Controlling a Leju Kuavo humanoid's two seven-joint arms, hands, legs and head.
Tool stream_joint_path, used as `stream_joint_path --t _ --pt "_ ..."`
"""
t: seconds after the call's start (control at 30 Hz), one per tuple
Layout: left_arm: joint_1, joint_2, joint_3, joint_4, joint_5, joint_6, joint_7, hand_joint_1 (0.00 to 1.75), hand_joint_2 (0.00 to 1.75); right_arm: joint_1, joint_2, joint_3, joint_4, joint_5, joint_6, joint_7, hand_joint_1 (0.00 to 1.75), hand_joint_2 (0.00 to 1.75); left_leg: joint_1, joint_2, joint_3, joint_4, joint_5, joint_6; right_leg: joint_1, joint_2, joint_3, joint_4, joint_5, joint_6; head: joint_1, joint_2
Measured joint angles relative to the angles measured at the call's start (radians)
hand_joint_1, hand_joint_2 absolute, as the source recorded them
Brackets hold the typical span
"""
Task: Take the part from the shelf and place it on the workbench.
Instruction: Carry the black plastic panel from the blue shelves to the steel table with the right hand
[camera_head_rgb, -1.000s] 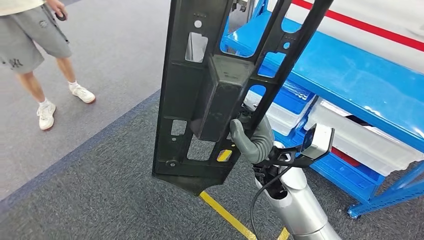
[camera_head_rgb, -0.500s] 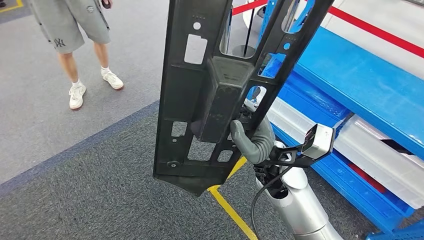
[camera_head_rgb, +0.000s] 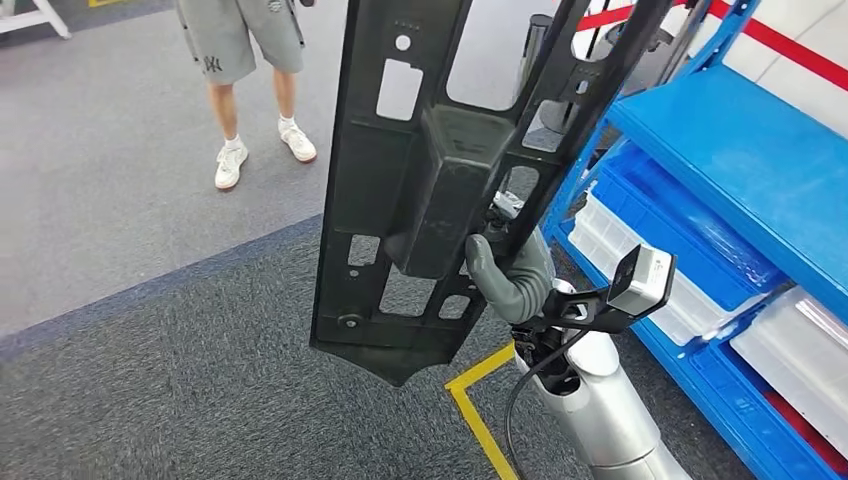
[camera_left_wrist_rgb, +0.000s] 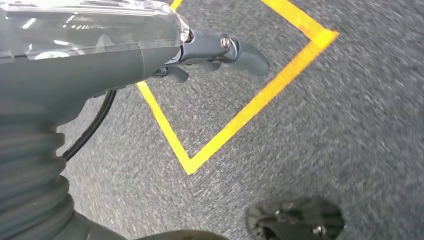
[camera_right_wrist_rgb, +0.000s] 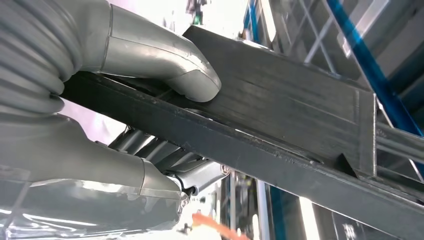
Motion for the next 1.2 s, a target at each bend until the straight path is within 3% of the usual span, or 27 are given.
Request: stream_joint_path --t 0.03,0.07,0.13,0.2,0.3,0.37,0.43,0.5,0.53,0.6,0.67,0.73,0.8,0.83,0.9,0.93,0.97,1.03,1.07,1.1,1.13,1.2 --pt "-0.001 0.001 0.0 0.0 0.001 0.001 0.0 0.0 1.75 -0.001 0.0 0.0 0.001 0.0 0.001 0.0 1.75 1.75 0.003 0.004 -0.003 0.003 0.011 -0.004 0.0 -0.015 0.001 0.002 -0.003 0.001 0.0 0.0" --pt "0.0 0.002 0.0 0.0 0.001 0.001 0.0 0.0 1.75 -0.004 0.0 0.0 0.002 -0.001 0.002 0.0 1.75 1.75 0.005 0.012 0.016 -0.036 0.04 -0.007 -0.001 -0.028 0.003 0.004 -0.007 0.004 0.0 0.0" --pt "0.0 0.004 0.0 0.0 0.001 0.002 0.0 0.0 1.75 -0.01 0.0 0.0 0.003 -0.002 0.002 0.0 1.75 1.75 0.004 0.05 0.084 -0.17 0.103 -0.009 0.0 -0.051 0.009 0.011 -0.016 0.011 0.0 0.0" --pt "0.0 0.003 0.0 0.0 0.001 0.001 0.0 0.0 1.75 -0.017 0.0 0.001 0.004 -0.004 0.002 0.0 1.75 1.75 -0.001 0.075 0.121 -0.248 0.124 0.004 0.006 -0.069 0.012 0.017 -0.023 0.021 0.0 0.0" --pt "0.005 0.001 0.0 0.0 0.002 0.0 0.0 0.0 1.75 -0.023 0.0 0.002 0.004 -0.004 0.002 0.0 1.75 1.75 -0.003 0.05 0.12 -0.256 0.125 0.028 0.007 -0.091 0.016 0.019 -0.028 0.035 0.0 0.0" --pt "0.004 0.0 0.0 0.0 0.002 0.001 0.0 0.0 1.75 -0.028 0.0 0.002 0.004 -0.004 0.002 0.0 1.75 1.75 0.001 0.03 0.123 -0.262 0.131 0.041 0.001 -0.056 0.004 0.056 -0.058 0.045 0.0 0.0" --pt "0.001 -0.001 0.0 0.0 0.002 0.001 0.001 0.0 1.75 -0.029 -0.001 0.002 0.005 -0.005 0.002 0.0 1.75 1.75 0.002 0.009 0.123 -0.264 0.134 0.048 -0.002 0.0 -0.049 0.173 -0.121 0.048 0.0 0.0" --pt "0.001 -0.001 0.0 0.0 0.003 0.001 0.001 0.0 1.75 -0.027 -0.004 0.002 0.009 -0.006 0.003 0.0 1.75 1.75 -0.001 -0.015 0.123 -0.263 0.134 0.05 -0.002 0.02 -0.11 0.293 -0.16 0.047 0.0 0.0" --pt "0.001 -0.001 0.0 0.0 0.004 0.001 0.0 0.0 1.75 -0.026 -0.004 0.002 0.011 -0.006 0.004 0.0 1.75 1.75 -0.002 -0.029 0.123 -0.261 0.134 0.051 -0.001 0.023 -0.121 0.31 -0.153 0.045 0.0 0.0" --pt "0.001 -0.001 0.0 0.0 0.005 0.001 0.0 0.0 1.75 -0.028 -0.005 0.002 0.014 -0.007 0.004 0.0 1.75 1.75 -0.003 -0.057 0.124 -0.259 0.134 0.05 0.0 0.037 -0.086 0.224 -0.089 0.036 0.0 0.0" --pt "0.001 -0.002 0.0 0.0 0.005 0.001 0.0 0.0 1.75 -0.032 -0.005 0.002 0.015 -0.007 0.004 0.0 1.75 1.75 -0.003 -0.084 0.121 -0.256 0.134 0.046 -0.002 0.083 -0.026 0.09 -0.033 0.027 0.0 0.0" --pt "0.001 -0.003 0.0 0.0 0.004 0.002 0.002 0.0 1.75 -0.034 -0.005 0.002 0.017 -0.009 0.004 0.0 1.75 1.75 0.0 -0.105 0.113 -0.254 0.136 0.035 -0.002 0.111 -0.002 0.031 -0.022 0.023 0.0 0.0" --pt "0.001 -0.003 0.001 0.0 0.004 0.003 0.003 0.0 1.75 -0.038 -0.005 0.003 0.018 -0.011 0.006 0.0 1.75 1.75 0.003 -0.123 0.106 -0.256 0.138 0.022 -0.002 0.092 0.001 0.024 -0.021 0.022 0.0 0.0" --pt "0.001 -0.003 0.001 0.0 0.004 0.003 0.004 0.0 1.75 -0.04 -0.005 0.003 0.019 -0.013 0.007 0.0 1.75 1.75 0.001 -0.114 0.104 -0.252 0.134 0.016 -0.003 0.08 0.004 0.02 -0.02 0.018 0.0 0.0" --pt "0.0 -0.002 0.001 0.0 0.003 0.004 0.007 0.0 1.75 -0.043 -0.004 0.003 0.02 -0.015 0.01 -0.001 1.75 1.75 -0.003 -0.06 0.079 -0.197 0.098 0.006 -0.007 0.052 0.01 0.011 -0.019 0.008 0.0 0.0" --pt "-0.001 -0.002 0.001 0.0 0.003 0.004 0.008 0.0 1.75 -0.043 -0.004 0.003 0.02 -0.016 0.011 -0.001 1.75 1.75 -0.003 -0.027 0.053 -0.14 0.067 0.002 -0.005 0.038 0.012 0.01 -0.02 0.004 -0.001 0.0" --pt "-0.003 -0.001 0.001 0.0 0.002 0.005 0.008 0.0 1.75 -0.042 -0.003 0.003 0.02 -0.016 0.011 0.0 1.75 1.75 -0.001 -0.009 0.021 -0.072 0.035 -0.002 -0.003 0.024 0.013 0.01 -0.021 0.001 -0.001 0.0" --pt "-0.006 0.0 0.001 0.0 0.001 0.005 0.009 0.0 1.75 -0.04 -0.003 0.004 0.021 -0.016 0.009 0.001 1.75 1.75 0.002 0.003 -0.021 0.016 0.009 -0.008 -0.001 -0.006 0.013 0.011 -0.024 0.0 -0.001 0.0" --pt "-0.006 0.001 0.001 0.0 0.0 0.005 0.009 0.0 1.75 -0.039 -0.003 0.004 0.021 -0.016 0.007 0.001 1.75 1.75 0.004 0.007 -0.015 0.007 0.024 -0.01 -0.001 -0.02 0.014 0.012 -0.026 0.001 -0.001 0.0" --pt "-0.006 0.001 0.001 0.0 0.0 0.004 0.009 0.0 1.75 -0.038 -0.003 0.004 0.02 -0.015 0.004 0.001 1.75 1.75 0.005 0.014 0.011 -0.04 0.054 -0.012 -0.001 -0.033 0.016 0.013 -0.028 0.003 -0.001 0.0" --pt "-0.006 0.002 0.001 0.0 0.0 0.004 0.009 0.0 1.75 -0.039 -0.003 0.004 0.019 -0.014 0.002 0.002 1.75 1.75 0.006 0.031 0.049 -0.112 0.086 -0.011 -0.001 -0.045 0.019 0.014 -0.031 0.006 -0.001 0.0" --pt "-0.007 0.003 0.001 0.0 0.0 0.003 0.009 0.0 1.75 -0.039 -0.003 0.004 0.015 -0.012 0.0 0.002 1.75 1.75 -0.001 0.07 0.109 -0.227 0.121 -0.001 0.005 -0.064 0.023 0.018 -0.037 0.014 -0.001 0.0"
